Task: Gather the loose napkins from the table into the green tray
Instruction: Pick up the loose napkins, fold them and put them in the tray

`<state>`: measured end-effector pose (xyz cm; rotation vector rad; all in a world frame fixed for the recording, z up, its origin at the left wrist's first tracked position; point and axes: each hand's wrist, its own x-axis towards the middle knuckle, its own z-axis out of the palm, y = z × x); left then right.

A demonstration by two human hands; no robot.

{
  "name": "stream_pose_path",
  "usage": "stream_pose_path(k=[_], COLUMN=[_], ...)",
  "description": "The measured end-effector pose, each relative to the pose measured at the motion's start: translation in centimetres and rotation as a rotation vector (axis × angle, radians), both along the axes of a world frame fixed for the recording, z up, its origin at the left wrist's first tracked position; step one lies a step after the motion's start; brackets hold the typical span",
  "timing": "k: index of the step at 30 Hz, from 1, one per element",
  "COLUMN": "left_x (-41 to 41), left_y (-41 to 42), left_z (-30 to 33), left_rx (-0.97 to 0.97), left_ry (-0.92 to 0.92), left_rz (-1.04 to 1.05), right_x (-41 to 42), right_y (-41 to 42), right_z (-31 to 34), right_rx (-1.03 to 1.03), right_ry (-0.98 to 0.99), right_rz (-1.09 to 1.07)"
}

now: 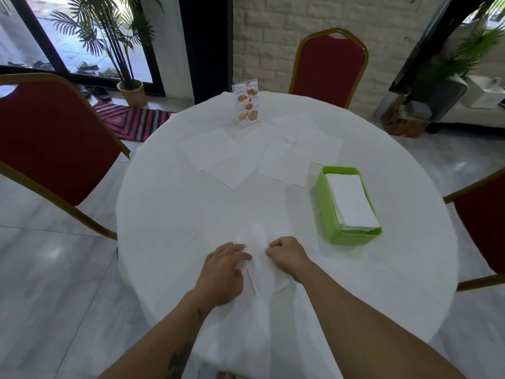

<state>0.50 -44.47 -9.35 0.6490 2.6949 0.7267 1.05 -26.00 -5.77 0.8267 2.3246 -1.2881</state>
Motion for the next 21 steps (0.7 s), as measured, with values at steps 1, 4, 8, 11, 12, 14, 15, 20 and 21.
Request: stream_pose_path(k=[1,4,8,11,12,14,15,20,21], left_x=[0.1,0.3,0.1,-0.4,-0.6,-1.4,-1.9,-4.1,-4.4], left_y=[0.0,0.2,1.4,3.5,4.2,6.6,7.9,13.9,15.0], left_z=[0.0,0.0,0.9,2.7,3.4,5.0,5.9,9.4,9.8], left_rx=[0.003,0.027,0.179,0.379,0.427,0.518,0.559,0.645,0.650], left_ry=[-0.002,-0.018,-0.065,-0.186,-0.229,-0.291,-0.312,-0.324,-0.329], left_rz=[0.003,0.037,0.161,0.336,0.392,0.446,0.458,0.418,0.401], right_x=[0.1,0.3,0.6,0.6,0.5,0.2,0.0,-1.2,-1.3], right_y=[-0.1,-0.4,0.4,1.6,1.9,3.6,4.8,11.6,13.0], right_z=[0.0,0.0,1.1,2.6,3.1,4.6,5.4,8.8,9.1], right_rx=[0.006,0.025,0.032,0.038,0.042,0.064,0.075,0.145,0.154], right_ry=[0.004,0.040,0.119,0.192,0.214,0.277,0.306,0.392,0.394], right_rz=[0.003,0.005,0.007,0.006,0.008,-0.019,-0.037,-0.104,-0.123])
